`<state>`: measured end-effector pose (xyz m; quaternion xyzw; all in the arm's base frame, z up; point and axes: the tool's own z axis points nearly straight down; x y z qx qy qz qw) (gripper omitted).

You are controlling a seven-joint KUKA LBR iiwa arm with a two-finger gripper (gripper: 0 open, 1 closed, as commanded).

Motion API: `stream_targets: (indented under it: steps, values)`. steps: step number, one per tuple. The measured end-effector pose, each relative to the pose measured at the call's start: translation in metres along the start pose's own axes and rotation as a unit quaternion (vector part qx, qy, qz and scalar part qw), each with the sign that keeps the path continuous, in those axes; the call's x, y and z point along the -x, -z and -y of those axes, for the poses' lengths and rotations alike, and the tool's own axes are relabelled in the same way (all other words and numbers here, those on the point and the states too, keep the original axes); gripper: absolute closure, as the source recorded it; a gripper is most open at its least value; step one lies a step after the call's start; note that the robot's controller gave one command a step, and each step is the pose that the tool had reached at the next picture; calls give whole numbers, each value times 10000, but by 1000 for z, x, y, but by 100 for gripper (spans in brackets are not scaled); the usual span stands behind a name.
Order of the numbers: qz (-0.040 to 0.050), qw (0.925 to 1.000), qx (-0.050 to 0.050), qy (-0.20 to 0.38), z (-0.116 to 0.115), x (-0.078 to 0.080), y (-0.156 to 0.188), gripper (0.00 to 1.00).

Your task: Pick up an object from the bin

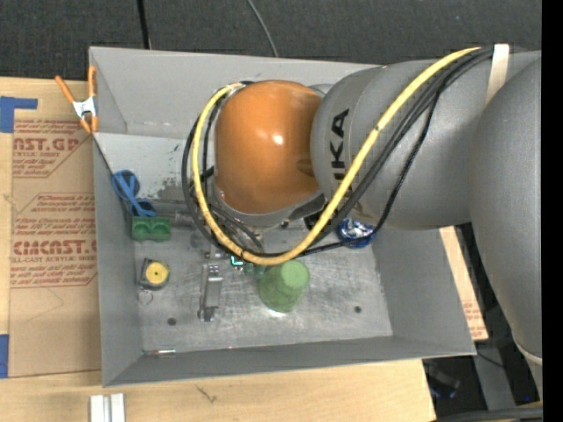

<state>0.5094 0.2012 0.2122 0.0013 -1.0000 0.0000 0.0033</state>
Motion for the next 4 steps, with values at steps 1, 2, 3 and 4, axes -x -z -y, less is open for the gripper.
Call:
stream_targets:
  steps: [1, 2, 3, 4]
  values:
    - [3, 9974, -19, 725, 106, 9, -90, 0]
    - [77, 9823, 14, 1869, 165, 27, -138, 0]
    - [126, 9821, 23, 1880, 163, 29, -136, 100]
    - [75, 9577, -19, 2877, 188, 35, 47, 100]
